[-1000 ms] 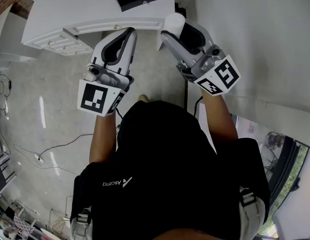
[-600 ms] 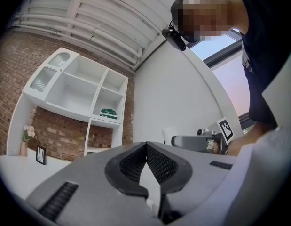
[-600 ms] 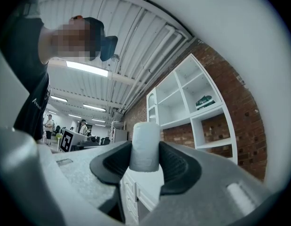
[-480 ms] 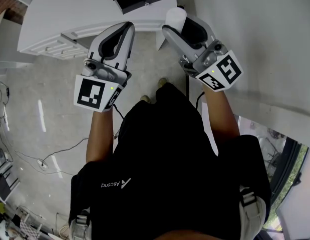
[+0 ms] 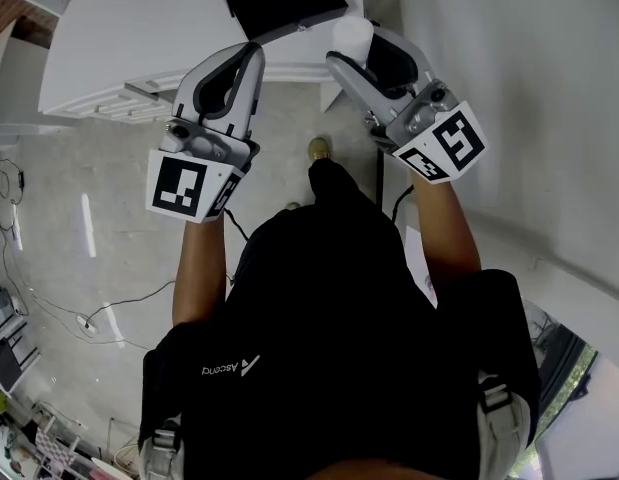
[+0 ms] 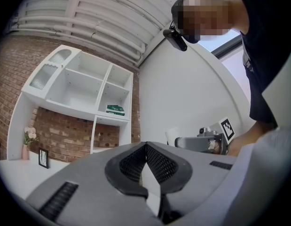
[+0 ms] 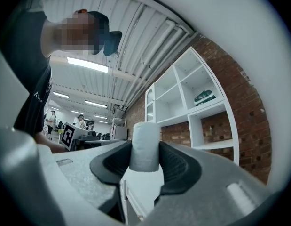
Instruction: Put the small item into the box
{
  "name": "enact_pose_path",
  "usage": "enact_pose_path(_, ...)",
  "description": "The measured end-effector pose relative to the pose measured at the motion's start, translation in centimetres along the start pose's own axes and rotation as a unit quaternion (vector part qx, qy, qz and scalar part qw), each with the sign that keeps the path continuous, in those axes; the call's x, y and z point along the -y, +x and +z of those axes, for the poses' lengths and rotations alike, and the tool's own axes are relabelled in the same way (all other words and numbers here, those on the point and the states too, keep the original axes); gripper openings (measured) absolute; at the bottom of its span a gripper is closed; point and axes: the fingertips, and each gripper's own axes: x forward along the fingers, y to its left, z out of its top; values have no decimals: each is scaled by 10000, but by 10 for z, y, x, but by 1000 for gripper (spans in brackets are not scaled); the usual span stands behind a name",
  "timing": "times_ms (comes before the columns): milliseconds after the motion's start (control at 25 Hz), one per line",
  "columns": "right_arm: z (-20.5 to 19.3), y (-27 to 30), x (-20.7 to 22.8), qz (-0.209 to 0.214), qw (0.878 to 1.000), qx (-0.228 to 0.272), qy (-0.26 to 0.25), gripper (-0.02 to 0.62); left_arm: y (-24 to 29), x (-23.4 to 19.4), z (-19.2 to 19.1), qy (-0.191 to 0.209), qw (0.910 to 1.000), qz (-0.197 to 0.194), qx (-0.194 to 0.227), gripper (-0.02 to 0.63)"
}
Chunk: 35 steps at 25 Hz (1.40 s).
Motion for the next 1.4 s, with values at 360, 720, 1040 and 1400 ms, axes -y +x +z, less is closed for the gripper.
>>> enact_pose_path(360, -29, 26, 69, 242, 9993, -264, -128, 179, 55, -36, -40, 39, 9991, 334, -277, -2)
enact_pose_path(720, -75, 62, 134, 534, 9940, -878, -362, 179, 116, -68, -83, 107, 9966, 648, -500, -2)
enact_pose_path(1040, -133, 85, 171, 793, 9811, -1747, -245, 179, 148, -86, -113, 230, 9934, 857, -721, -2)
enact_pose_path(1400, -178, 117, 172, 1037, 9508, -2891, -408, 179, 150, -114, -110, 181, 9934, 918, -663, -2)
